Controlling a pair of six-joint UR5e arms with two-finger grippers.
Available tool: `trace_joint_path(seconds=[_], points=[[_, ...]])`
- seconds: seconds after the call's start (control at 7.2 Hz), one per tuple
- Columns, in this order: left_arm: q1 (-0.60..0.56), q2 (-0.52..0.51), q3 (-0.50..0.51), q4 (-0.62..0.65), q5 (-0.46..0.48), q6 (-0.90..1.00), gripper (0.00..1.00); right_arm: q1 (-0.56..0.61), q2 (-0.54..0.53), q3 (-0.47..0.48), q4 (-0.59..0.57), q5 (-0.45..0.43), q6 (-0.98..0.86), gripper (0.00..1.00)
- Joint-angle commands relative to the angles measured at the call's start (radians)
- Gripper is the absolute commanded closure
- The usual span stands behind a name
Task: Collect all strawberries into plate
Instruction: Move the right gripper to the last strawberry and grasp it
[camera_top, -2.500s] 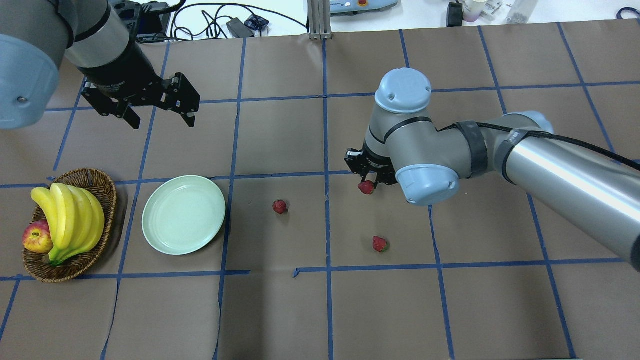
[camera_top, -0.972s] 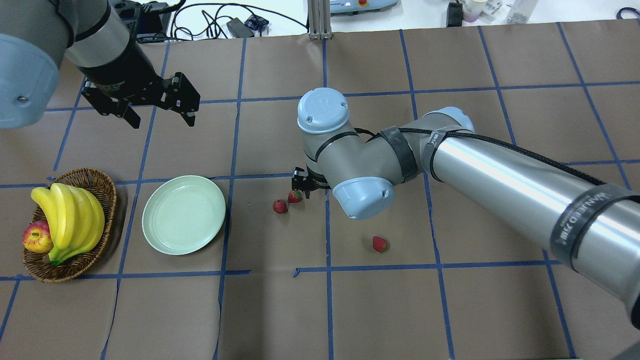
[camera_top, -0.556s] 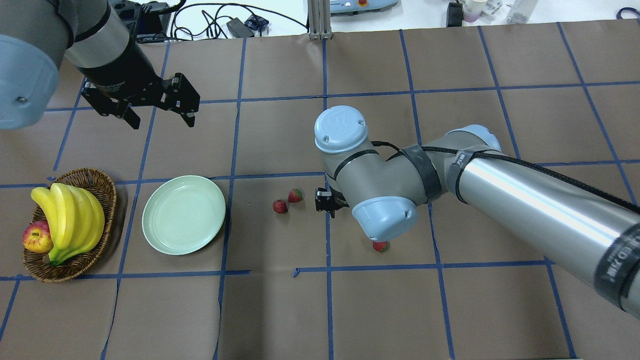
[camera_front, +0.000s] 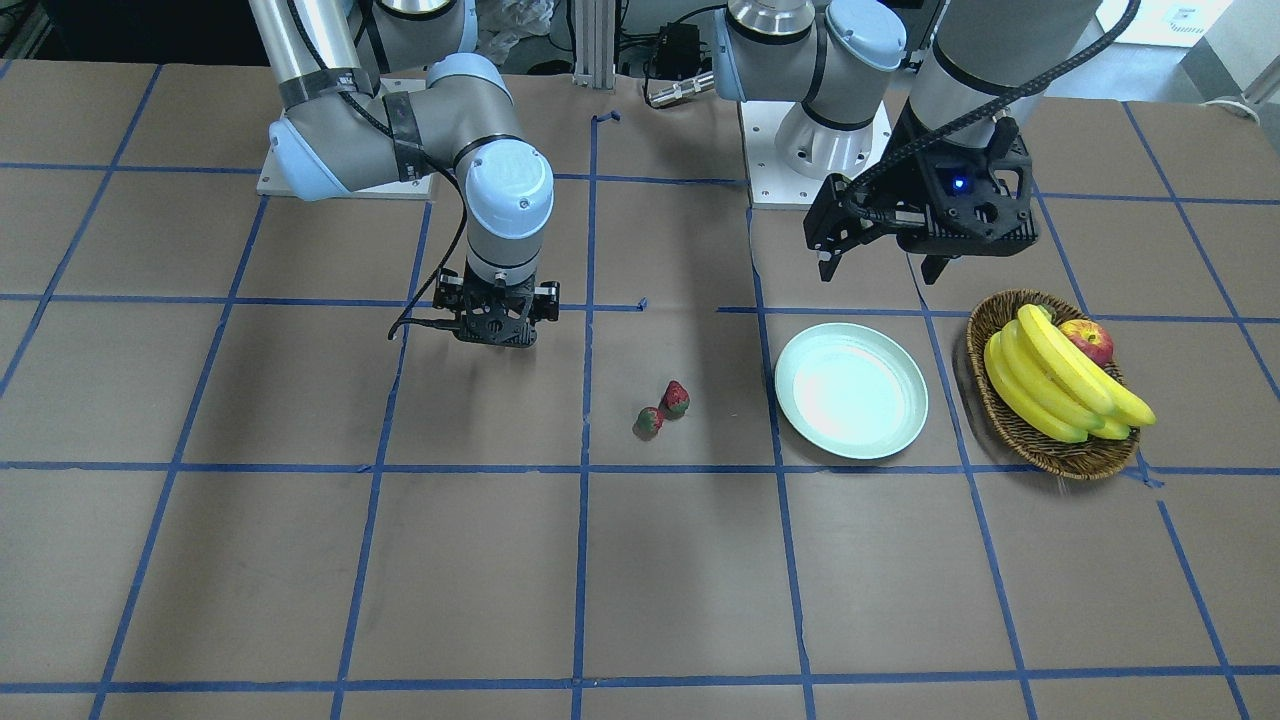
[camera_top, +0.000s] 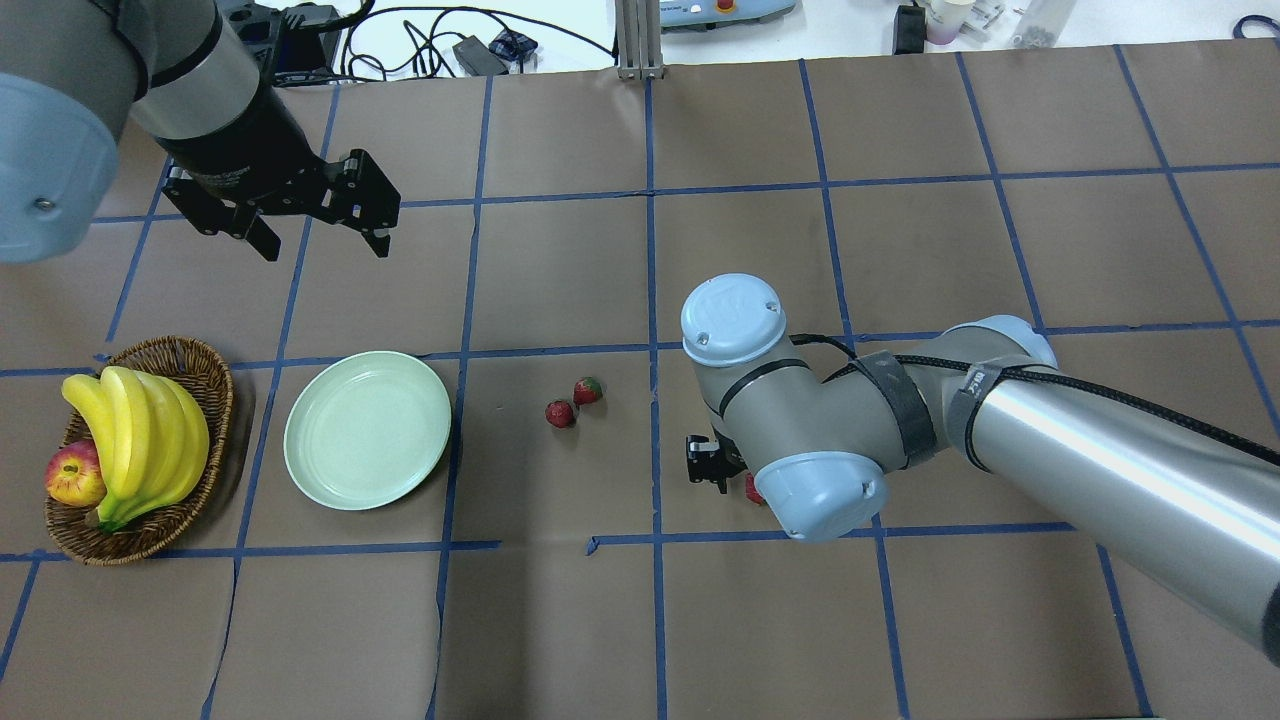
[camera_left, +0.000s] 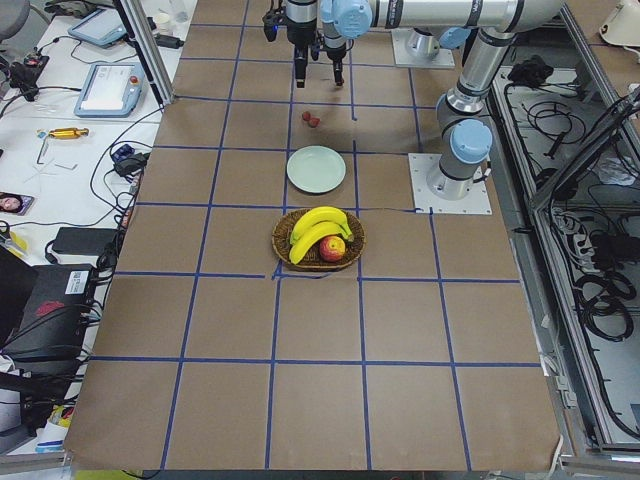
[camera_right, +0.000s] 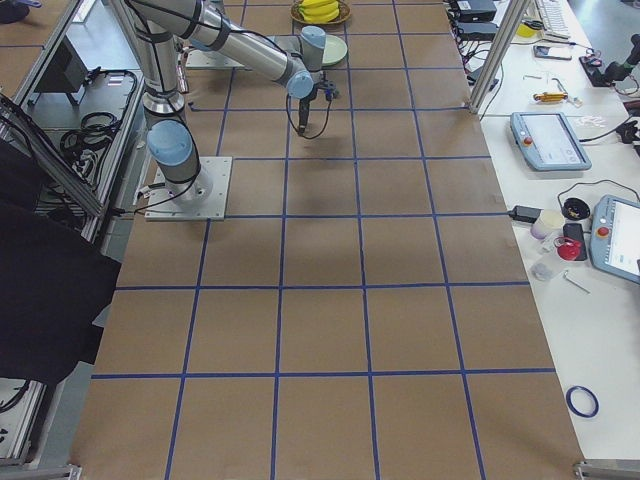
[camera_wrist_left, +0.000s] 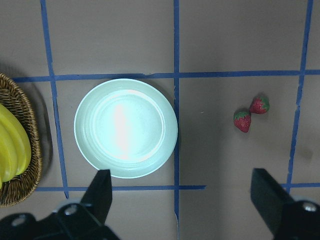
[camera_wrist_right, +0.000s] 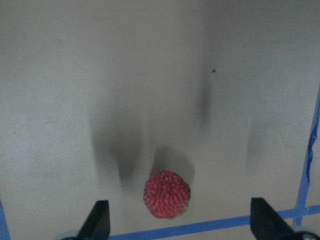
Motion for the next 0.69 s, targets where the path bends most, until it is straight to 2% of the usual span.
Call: trace_joint_path(seconds=[0.0,0.14,0.28,0.56], points=[[0.000,0.000,0.000,0.000,0.000,0.000,0.00,0.000,0.004,0.002,-0.011,0.006,0.000,0.14],[0.000,0.000,0.000,0.000,0.000,-0.002,0.00,0.000,0.011,0.007,-0.040,0.010,0.000,0.25],[0.000,0.000,0.000,0.000,0.000,-0.002,0.00,0.000,0.013,0.026,-0.063,0.012,0.004,0.28],[0.000,0.000,0.000,0.000,0.000,-0.002,0.00,-0.002,0.016,0.050,-0.113,0.020,0.004,0.26]])
